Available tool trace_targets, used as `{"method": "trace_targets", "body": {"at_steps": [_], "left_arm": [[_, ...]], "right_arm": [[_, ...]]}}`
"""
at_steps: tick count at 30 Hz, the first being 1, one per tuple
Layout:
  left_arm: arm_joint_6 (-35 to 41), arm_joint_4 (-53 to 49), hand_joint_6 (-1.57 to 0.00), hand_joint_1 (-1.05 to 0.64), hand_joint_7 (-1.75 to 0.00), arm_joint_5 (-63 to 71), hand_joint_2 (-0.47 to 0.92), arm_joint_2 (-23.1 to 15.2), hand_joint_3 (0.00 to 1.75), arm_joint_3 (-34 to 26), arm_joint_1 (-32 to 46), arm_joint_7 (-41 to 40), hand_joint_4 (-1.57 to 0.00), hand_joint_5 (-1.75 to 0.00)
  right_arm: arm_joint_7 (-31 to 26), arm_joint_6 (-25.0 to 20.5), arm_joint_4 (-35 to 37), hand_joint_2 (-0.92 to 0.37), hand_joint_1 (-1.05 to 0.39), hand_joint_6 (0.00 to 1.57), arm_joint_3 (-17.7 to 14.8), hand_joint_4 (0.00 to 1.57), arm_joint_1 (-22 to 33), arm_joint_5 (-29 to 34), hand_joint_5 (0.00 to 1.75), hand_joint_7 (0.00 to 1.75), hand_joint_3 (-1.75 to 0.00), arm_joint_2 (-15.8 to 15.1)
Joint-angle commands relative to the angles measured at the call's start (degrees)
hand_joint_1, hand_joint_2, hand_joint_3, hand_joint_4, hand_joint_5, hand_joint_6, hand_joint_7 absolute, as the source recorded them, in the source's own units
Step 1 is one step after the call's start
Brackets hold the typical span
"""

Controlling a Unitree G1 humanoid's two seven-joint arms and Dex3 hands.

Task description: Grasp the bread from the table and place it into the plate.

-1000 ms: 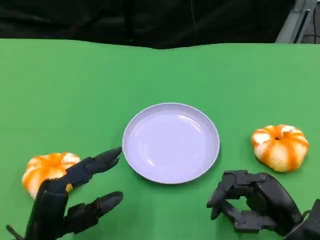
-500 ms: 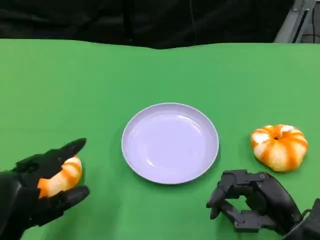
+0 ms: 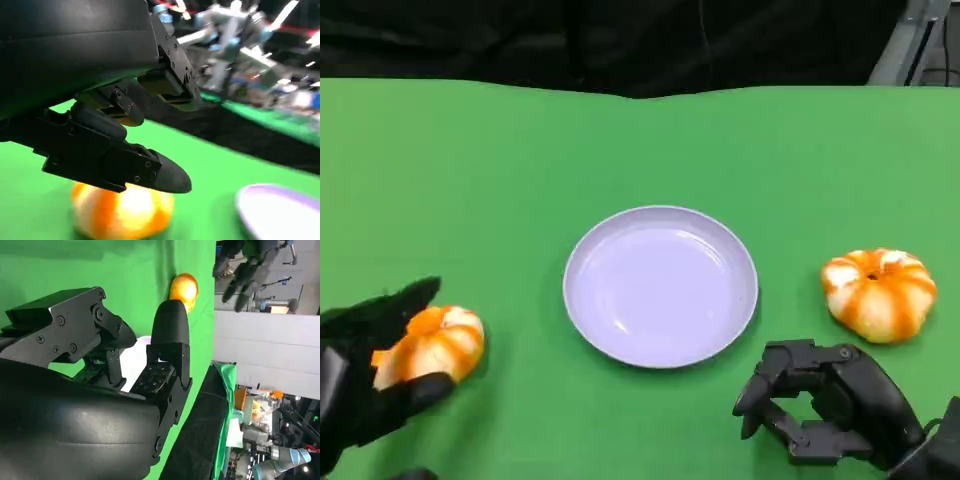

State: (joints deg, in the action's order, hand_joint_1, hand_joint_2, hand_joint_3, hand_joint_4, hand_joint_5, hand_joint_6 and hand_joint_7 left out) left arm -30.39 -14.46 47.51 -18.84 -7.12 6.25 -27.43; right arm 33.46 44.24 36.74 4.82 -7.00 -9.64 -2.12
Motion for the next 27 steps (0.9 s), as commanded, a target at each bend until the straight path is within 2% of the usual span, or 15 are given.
{"method": "trace_targets", "body": {"at_steps": [1,7,27], "left_arm": [[3.07,0.35,-0.63,-0.81,-0.01,-0.50,0.92,-2.01,0.15,1.84,0.27,-1.23,-0.70,0.00],[7.83,-0.80,-0.62,-0.91,0.00,-1.85,0.92,-2.63,0.29,4.42,-0.51,0.36,-0.63,0.00],[7.95,-9.40,-0.61,-0.91,0.00,-7.92,0.92,-5.32,0.30,11.42,-4.85,1.52,-0.60,-0.01]], "right_arm": [[-0.21,-0.18,-0.61,-0.65,0.11,0.94,-0.40,0.88,0.22,0.02,1.28,0.92,-0.97,-0.41],[-0.13,-0.22,-0.62,-0.65,0.11,0.94,-0.47,0.88,0.25,-0.05,1.28,0.93,-0.96,-0.52],[0.18,-0.27,-0.49,-0.66,0.11,0.93,-0.40,0.88,0.28,-0.24,1.26,0.92,-0.96,-0.39]]}}
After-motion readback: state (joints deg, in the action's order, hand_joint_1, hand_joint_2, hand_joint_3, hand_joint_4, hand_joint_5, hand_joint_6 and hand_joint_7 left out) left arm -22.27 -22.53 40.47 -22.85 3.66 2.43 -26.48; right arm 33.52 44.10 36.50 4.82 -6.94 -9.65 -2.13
